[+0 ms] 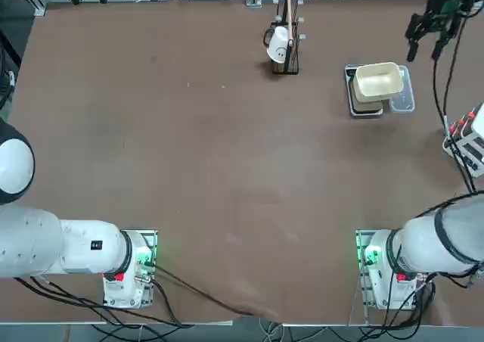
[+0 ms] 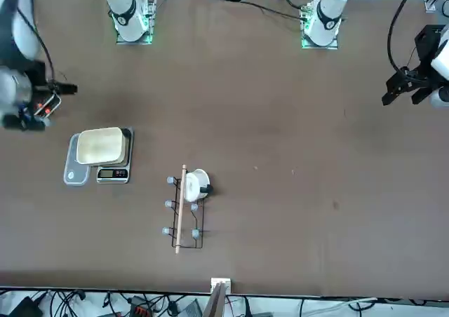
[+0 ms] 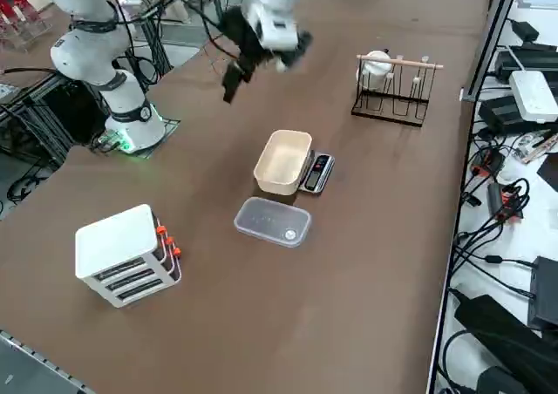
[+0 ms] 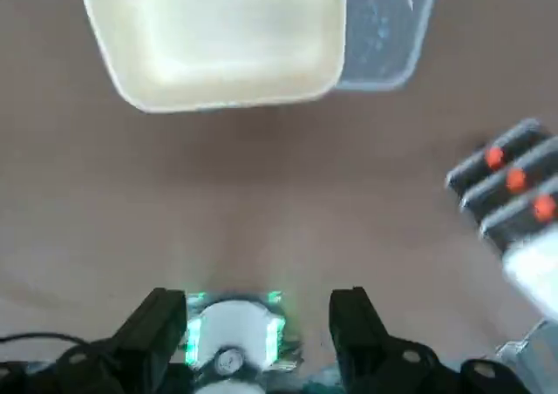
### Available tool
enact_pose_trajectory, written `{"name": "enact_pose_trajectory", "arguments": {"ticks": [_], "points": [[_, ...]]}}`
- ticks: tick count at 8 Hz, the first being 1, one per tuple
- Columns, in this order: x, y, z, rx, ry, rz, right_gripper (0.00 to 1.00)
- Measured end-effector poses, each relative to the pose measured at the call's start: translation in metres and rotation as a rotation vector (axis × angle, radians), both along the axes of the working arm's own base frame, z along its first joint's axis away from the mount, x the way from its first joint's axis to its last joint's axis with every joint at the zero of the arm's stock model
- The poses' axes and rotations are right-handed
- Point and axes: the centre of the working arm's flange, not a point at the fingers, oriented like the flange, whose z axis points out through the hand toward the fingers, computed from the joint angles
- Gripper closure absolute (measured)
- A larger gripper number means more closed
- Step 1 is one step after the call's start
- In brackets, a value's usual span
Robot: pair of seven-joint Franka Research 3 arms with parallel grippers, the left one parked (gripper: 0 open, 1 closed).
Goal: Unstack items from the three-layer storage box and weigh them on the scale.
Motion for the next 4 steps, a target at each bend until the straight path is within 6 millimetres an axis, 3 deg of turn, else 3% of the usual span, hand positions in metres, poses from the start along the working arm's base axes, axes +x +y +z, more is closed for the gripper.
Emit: {"name": "enact_pose_trajectory", "arguments": {"ticks": [1,2,4], "points": [[0.003,-0.023,-0.011,0.052,-0.001,0.12,0.0],[-0.003,-0.06,-0.02,0.122,-0.001,0.234,0.0],[-0.033,-0.155,-0.051,0.172,-0.034,0.465,0.0]]}}
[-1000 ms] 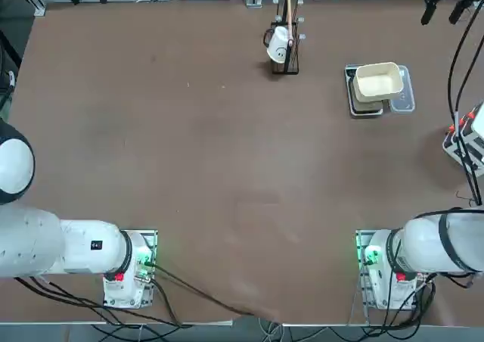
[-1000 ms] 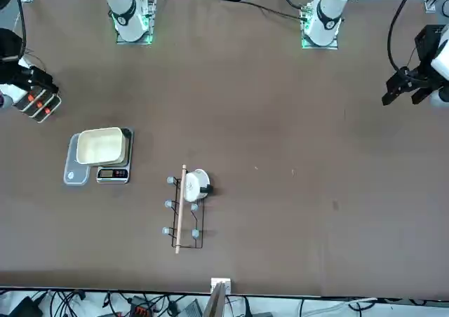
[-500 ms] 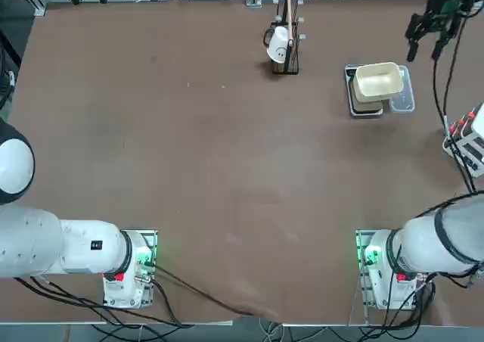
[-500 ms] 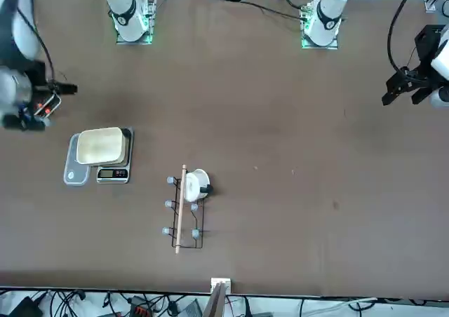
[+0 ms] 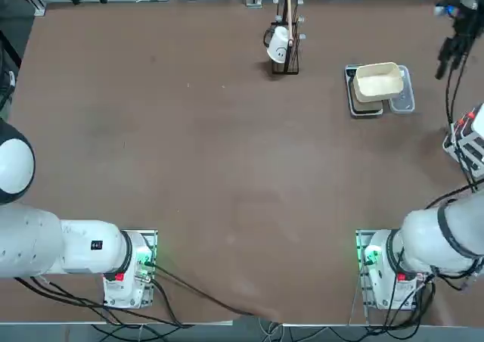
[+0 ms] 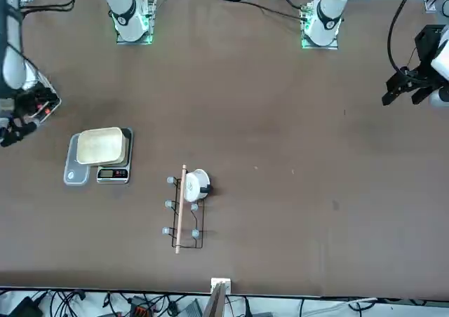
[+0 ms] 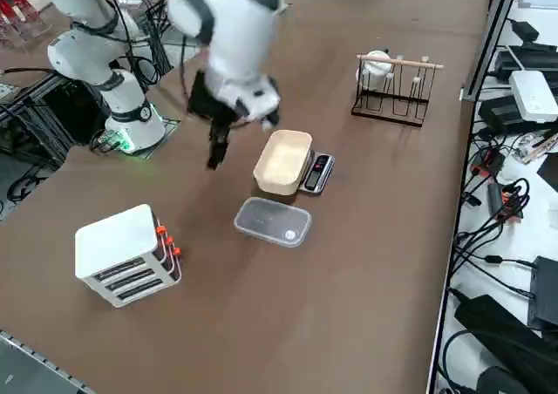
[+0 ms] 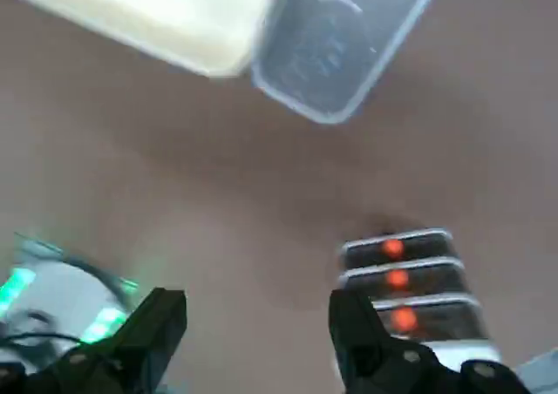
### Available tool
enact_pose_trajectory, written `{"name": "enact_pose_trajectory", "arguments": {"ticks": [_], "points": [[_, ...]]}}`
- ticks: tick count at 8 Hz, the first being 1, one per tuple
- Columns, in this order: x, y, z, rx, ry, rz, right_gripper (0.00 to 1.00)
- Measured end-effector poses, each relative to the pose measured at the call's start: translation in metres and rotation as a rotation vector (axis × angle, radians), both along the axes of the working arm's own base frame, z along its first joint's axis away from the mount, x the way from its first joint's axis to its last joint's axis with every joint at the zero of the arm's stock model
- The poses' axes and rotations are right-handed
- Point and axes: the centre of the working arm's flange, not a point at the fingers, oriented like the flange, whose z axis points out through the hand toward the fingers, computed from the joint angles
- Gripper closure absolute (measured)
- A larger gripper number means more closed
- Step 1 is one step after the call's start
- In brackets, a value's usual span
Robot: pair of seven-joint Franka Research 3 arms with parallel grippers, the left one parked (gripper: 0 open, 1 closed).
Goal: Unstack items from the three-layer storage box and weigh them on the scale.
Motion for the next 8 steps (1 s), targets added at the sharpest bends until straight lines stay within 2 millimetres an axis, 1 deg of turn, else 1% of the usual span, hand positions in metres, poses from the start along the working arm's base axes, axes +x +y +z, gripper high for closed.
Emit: {"name": "enact_pose_trajectory", "arguments": {"ticks": [1,2,3,4,5,6,7,8], "points": [[-0.021,-0.03,-0.017,-0.013,-0.038,0.086,0.0],[-0.044,-0.054,-0.031,-0.002,-0.067,0.138,0.01],[-0.064,-0.074,-0.041,0.011,-0.094,0.165,0.04],[-0.079,-0.092,-0.053,0.009,-0.134,0.172,0.08],[-0.091,-0.101,-0.068,0.002,-0.175,0.175,0.15],[-0.099,-0.104,-0.08,-0.001,-0.189,0.176,0.4],[-0.101,-0.104,-0.085,0.003,-0.187,0.186,0.49],[-0.099,-0.101,-0.086,0.007,-0.186,0.202,0.49]]}}
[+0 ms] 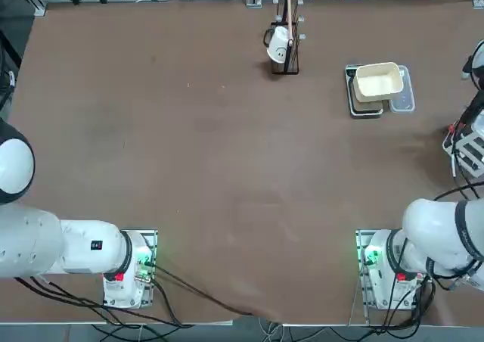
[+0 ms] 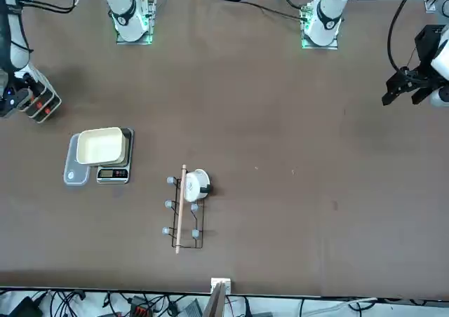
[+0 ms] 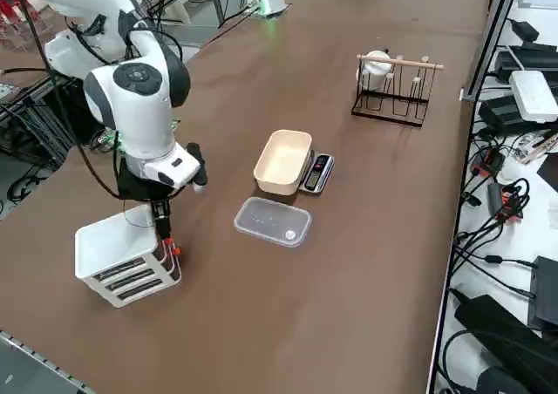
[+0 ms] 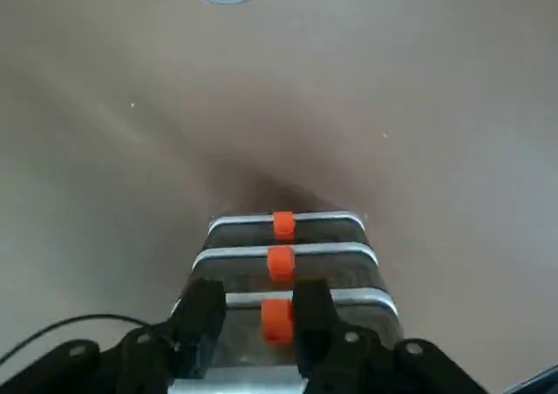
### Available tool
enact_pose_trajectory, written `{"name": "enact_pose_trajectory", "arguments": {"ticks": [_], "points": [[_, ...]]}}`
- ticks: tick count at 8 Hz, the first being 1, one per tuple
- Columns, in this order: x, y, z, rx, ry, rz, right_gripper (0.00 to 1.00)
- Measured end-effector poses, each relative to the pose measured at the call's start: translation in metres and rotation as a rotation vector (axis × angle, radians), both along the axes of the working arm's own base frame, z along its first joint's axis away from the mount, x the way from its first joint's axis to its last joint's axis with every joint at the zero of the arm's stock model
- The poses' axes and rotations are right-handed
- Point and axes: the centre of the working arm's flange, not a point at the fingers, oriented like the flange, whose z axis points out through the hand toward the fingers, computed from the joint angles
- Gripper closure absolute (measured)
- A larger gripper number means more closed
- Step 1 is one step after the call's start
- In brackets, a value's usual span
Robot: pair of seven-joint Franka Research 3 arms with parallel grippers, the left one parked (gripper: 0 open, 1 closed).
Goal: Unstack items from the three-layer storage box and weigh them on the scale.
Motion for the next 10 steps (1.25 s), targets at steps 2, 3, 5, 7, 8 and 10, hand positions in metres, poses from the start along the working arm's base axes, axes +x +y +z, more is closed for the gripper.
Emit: {"name": "enact_pose_trajectory", "arguments": {"ticks": [2,3,5,7,8,10], "points": [[0.0011,0.0015,-0.0017,-0.003,0.008,0.02,0.53],[0.0008,0.0012,-0.0032,-0.003,0.012,0.023,0.53],[0.0008,0.0004,-0.0071,-0.01,0.02,0.035,0.53],[0.0006,-0.0015,-0.0074,-0.032,0.032,0.061,0.53],[0.0011,-0.0015,-0.0071,-0.035,0.031,0.064,0.53],[0.0012,-0.0016,-0.0074,-0.035,0.031,0.064,0.56]]}}
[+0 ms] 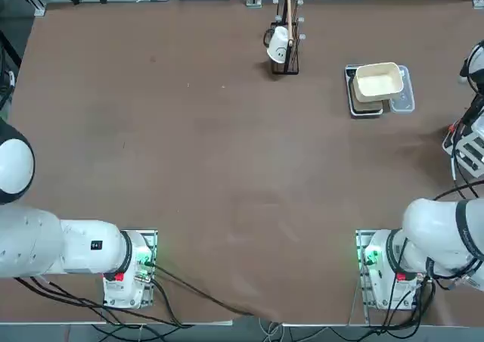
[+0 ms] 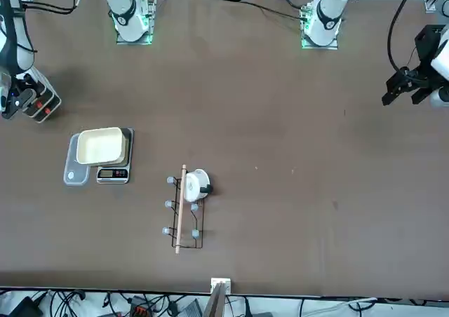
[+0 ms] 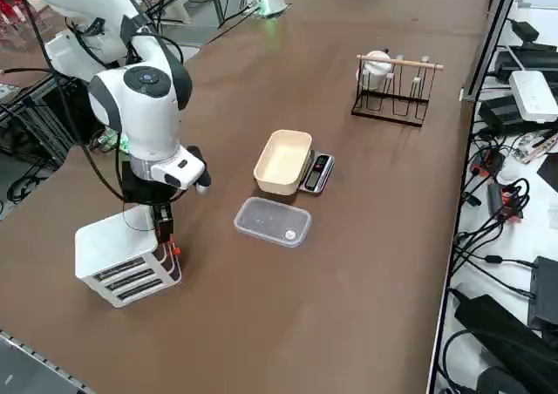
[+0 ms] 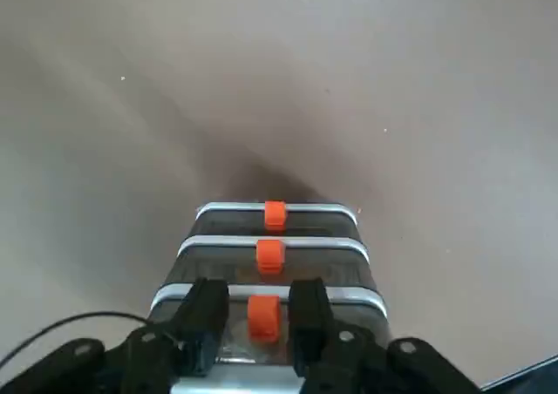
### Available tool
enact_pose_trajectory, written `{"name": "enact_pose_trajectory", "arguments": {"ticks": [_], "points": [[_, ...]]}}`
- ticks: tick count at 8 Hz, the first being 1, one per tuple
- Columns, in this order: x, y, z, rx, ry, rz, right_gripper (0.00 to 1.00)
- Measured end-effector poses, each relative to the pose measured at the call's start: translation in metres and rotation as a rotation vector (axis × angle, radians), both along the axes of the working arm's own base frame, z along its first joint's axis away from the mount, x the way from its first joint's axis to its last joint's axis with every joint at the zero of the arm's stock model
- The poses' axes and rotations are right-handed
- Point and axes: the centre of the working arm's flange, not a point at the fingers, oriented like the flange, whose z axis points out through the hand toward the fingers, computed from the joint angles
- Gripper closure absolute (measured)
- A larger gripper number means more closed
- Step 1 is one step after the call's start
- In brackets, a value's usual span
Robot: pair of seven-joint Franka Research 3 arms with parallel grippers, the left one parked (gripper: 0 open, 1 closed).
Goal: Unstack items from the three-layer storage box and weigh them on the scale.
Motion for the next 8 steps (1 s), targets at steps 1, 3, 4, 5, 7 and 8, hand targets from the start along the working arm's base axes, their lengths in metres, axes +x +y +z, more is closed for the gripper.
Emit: {"name": "enact_pose_trajectory", "arguments": {"ticks": [1,3,4,5,7,8], "points": [[0.0002,0.0002,-0.0007,0.0,0.0,0.001,0.75],[0.0014,0.0,0.0001,-0.001,-0.004,0.002,0.87],[0.0019,0.0001,0.0007,-0.002,-0.005,0.002,0.88],[0.0021,0.0003,0.0009,-0.002,-0.005,0.002,0.88],[0.0029,0.0015,0.0009,-0.002,-0.004,0.005,0.88],[0.0048,0.0045,0.0004,-0.002,-0.003,0.011,0.88]]}}
